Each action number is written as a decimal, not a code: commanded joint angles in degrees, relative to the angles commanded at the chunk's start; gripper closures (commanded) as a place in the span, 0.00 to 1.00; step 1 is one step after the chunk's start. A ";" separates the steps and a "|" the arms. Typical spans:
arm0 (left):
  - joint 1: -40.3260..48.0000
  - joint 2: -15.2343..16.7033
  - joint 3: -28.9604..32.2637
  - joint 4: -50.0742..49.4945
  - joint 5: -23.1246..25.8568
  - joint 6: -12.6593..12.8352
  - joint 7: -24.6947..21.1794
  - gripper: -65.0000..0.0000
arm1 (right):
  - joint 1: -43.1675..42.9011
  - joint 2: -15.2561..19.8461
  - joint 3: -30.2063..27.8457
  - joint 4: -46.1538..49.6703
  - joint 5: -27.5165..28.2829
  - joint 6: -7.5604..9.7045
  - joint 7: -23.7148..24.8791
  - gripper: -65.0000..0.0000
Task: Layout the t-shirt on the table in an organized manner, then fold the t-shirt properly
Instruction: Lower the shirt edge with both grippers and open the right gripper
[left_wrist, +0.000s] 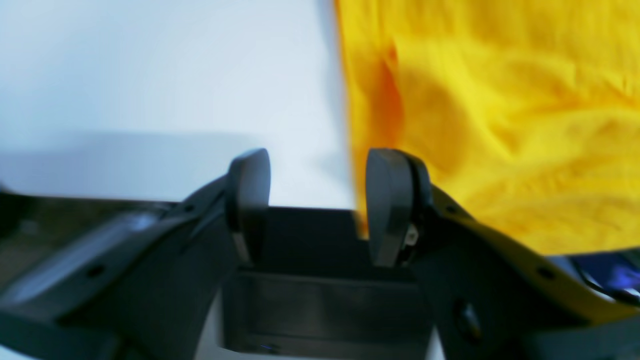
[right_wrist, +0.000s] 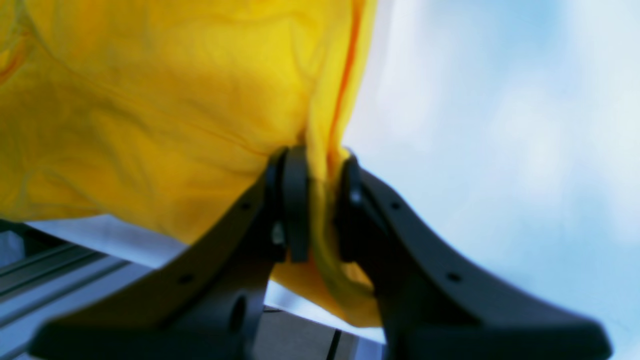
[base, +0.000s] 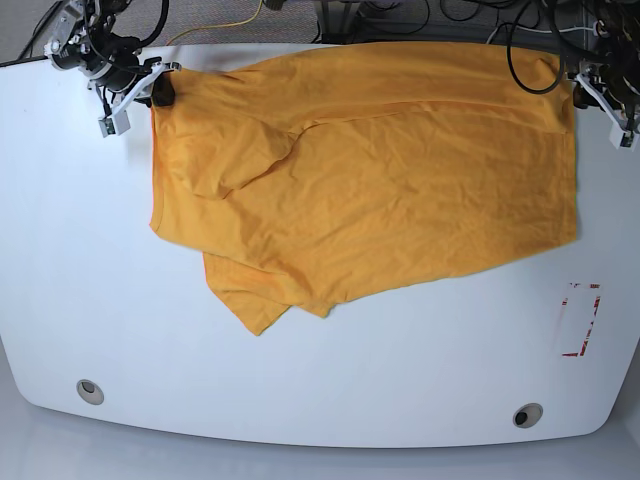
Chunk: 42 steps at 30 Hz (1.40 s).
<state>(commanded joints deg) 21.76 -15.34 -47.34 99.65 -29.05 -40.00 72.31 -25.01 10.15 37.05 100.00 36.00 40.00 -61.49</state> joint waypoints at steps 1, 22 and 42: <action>0.00 0.09 0.00 -1.49 0.00 0.00 0.00 0.56 | 0.00 0.00 0.00 0.00 0.00 0.00 0.00 0.88; -7.12 -4.84 6.24 -15.74 1.93 0.00 -2.90 0.55 | 1.23 -0.09 -0.09 0.09 0.09 0.00 0.00 0.88; -15.74 -8.00 10.81 -12.22 0.97 0.00 -2.46 0.55 | 2.90 -0.44 0.35 12.92 0.53 0.00 -5.89 0.50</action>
<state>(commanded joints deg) 6.02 -23.34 -36.53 87.43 -28.09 -40.00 69.85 -22.11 9.71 37.41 112.92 36.53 40.00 -67.38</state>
